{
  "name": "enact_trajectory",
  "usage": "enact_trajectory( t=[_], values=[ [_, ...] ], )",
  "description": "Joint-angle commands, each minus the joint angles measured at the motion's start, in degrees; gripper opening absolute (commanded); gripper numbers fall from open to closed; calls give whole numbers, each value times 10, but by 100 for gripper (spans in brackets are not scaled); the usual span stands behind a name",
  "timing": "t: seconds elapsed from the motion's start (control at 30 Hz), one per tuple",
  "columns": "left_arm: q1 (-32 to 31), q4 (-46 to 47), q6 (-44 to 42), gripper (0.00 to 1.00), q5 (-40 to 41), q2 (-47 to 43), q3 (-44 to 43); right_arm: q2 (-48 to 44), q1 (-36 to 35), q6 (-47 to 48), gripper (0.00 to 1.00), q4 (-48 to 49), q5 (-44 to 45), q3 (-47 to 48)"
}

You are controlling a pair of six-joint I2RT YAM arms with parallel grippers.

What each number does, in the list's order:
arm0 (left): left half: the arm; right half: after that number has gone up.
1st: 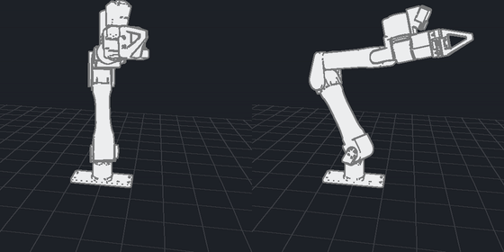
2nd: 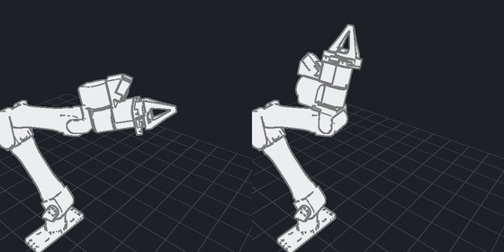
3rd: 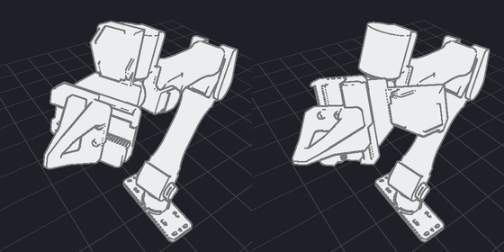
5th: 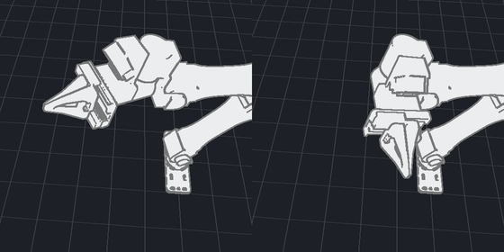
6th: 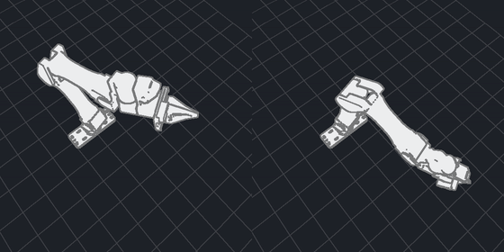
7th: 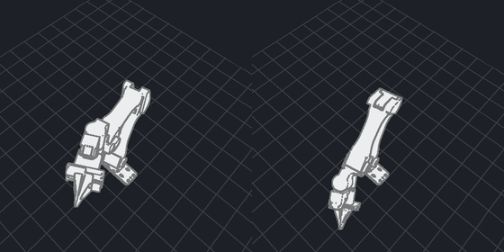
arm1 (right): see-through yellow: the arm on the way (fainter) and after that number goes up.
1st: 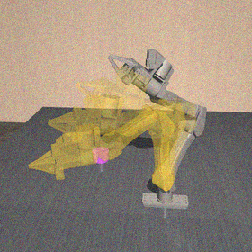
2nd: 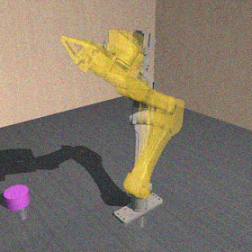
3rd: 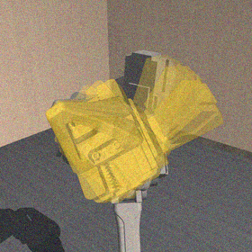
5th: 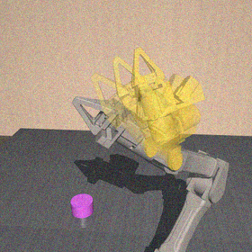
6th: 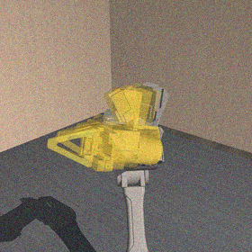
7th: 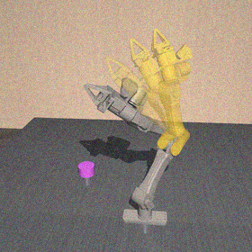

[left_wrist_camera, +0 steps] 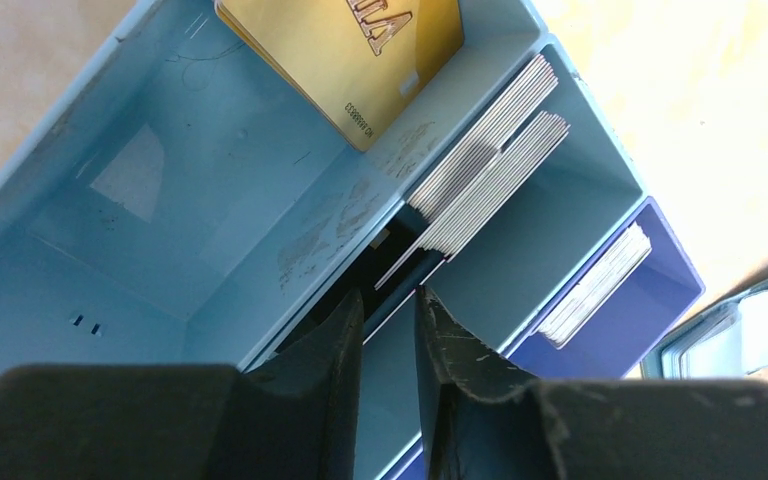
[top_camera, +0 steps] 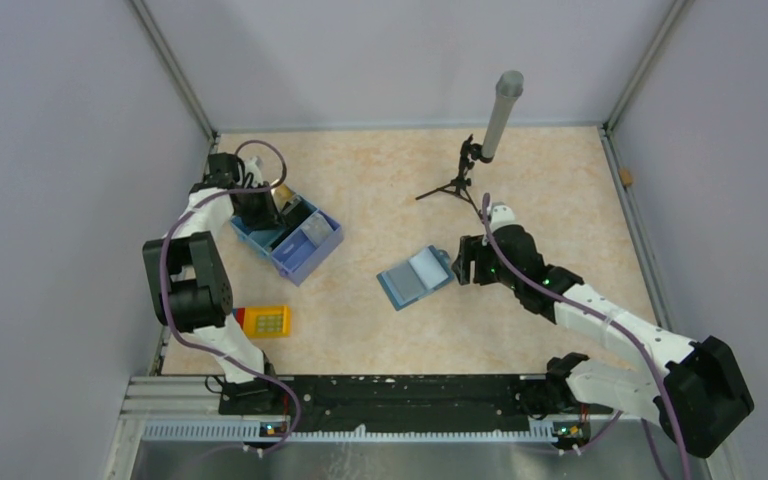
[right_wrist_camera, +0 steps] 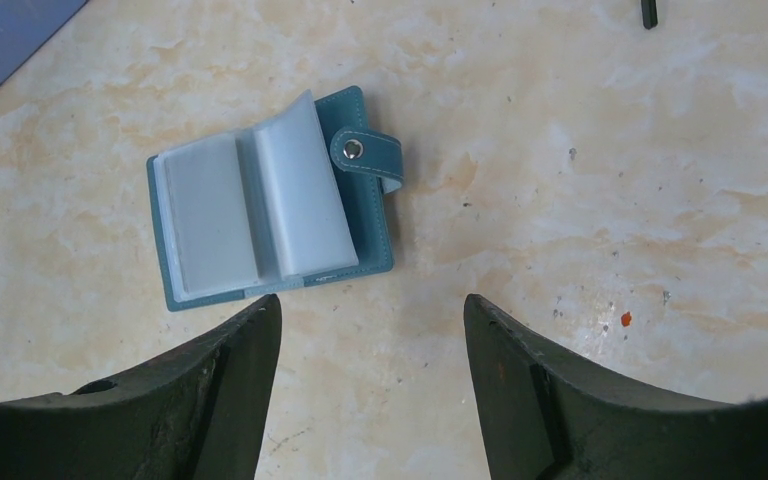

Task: Put the credit cards into the card holder
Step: Pick up the credit card from the storage box.

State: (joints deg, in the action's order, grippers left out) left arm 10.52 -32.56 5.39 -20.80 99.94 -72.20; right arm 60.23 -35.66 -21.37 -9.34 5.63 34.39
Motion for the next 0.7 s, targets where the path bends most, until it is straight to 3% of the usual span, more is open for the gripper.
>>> enact_trajectory(
  t=[0.0,0.3,0.67],
  values=[
    [4,25,2,26,-13,4,-15,-12,8,6,66,25,-9,-3],
    [3,48,4,21,-17,13,-12,-13,9,6,66,30,-15,-9],
    [4,12,5,18,18,21,-14,-16,9,0,66,35,-16,-14]
  ],
)
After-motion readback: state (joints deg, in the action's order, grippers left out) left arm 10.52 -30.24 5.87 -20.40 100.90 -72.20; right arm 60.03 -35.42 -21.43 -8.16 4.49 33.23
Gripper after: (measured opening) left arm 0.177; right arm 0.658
